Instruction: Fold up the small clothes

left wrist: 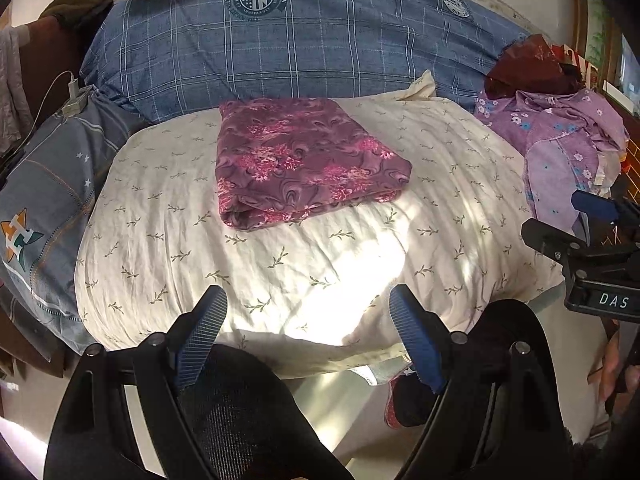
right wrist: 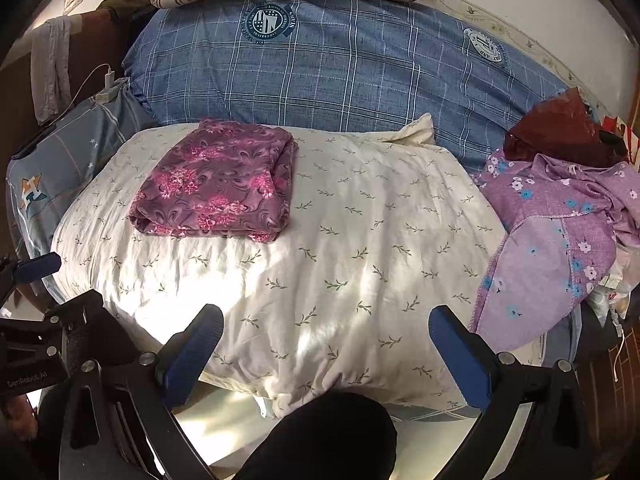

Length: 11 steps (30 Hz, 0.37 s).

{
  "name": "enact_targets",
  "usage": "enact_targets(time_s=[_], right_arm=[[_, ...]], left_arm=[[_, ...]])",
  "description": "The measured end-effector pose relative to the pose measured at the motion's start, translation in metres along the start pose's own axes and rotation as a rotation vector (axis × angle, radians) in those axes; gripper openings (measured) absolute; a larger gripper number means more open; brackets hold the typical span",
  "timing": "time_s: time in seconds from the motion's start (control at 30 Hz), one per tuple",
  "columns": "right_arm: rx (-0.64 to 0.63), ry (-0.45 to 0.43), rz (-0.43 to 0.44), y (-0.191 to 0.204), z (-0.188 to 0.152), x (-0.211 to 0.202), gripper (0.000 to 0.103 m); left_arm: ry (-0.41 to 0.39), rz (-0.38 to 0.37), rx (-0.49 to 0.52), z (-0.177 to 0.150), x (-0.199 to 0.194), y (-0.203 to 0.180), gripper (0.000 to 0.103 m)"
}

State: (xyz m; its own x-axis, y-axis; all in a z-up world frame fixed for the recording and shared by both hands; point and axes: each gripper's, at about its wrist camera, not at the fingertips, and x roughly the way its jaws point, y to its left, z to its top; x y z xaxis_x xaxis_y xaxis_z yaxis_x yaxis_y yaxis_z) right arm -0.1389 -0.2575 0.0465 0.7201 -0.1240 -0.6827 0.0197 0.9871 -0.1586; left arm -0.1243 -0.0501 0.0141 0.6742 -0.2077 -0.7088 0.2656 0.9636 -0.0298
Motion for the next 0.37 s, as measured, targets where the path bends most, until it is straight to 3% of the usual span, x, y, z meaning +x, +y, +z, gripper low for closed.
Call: enact_targets(time_s=[0.37], right_arm=[[-0.019, 0.028, 0.002, 0.002, -0.001, 0.011, 0.103]], left_arm=[[-0.053, 0.003, 0.015, 0.009, -0.011, -0.002, 0.084]])
